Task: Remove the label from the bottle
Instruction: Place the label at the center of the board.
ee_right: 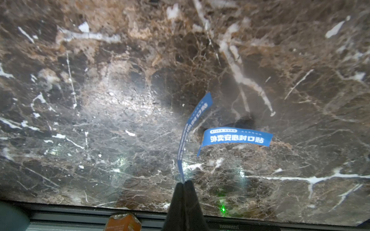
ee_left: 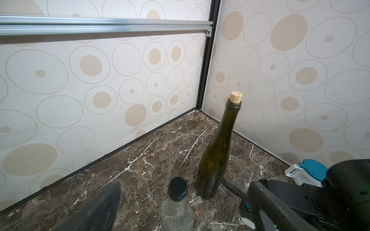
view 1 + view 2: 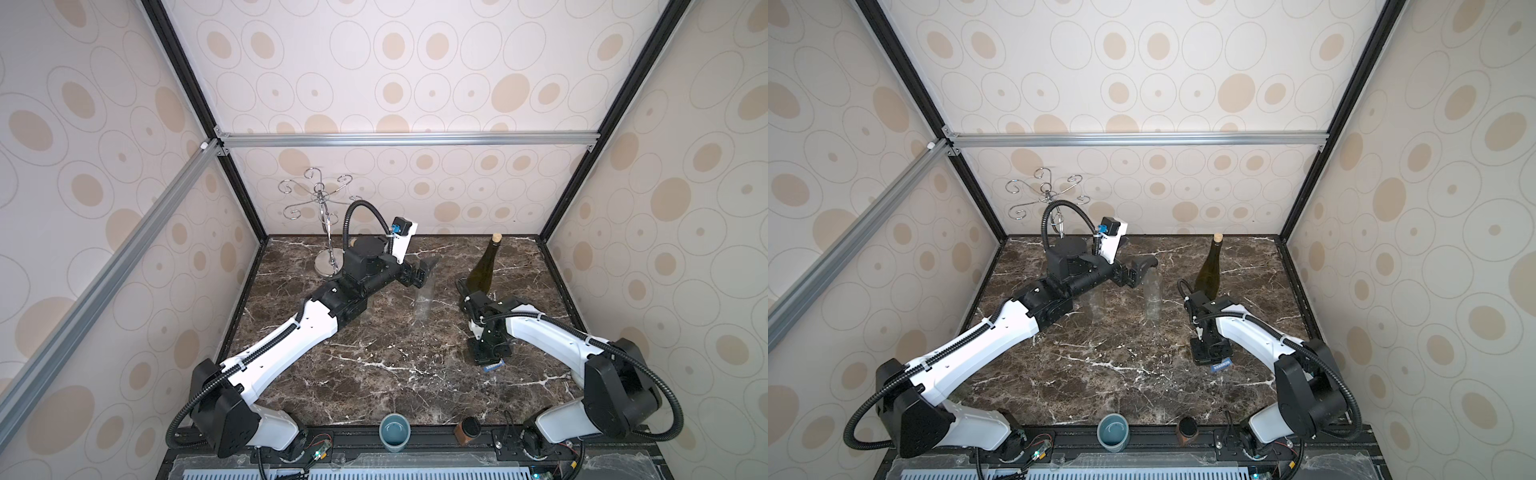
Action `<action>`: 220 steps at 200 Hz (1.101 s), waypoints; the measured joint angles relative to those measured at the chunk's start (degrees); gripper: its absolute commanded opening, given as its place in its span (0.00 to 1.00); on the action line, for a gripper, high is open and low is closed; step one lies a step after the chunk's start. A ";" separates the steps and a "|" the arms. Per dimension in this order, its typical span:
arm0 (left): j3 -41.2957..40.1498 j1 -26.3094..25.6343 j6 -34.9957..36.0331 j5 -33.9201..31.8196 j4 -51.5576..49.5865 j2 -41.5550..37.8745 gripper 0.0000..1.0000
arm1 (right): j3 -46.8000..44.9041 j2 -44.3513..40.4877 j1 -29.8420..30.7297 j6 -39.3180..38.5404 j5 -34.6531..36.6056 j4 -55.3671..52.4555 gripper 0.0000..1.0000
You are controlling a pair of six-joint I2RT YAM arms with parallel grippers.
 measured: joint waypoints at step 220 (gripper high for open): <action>-2.21 0.00 -1.46 0.85 0.13 -0.37 1.00 | 0.79 9.33 0.00 -0.02 -2.32 9.05 0.06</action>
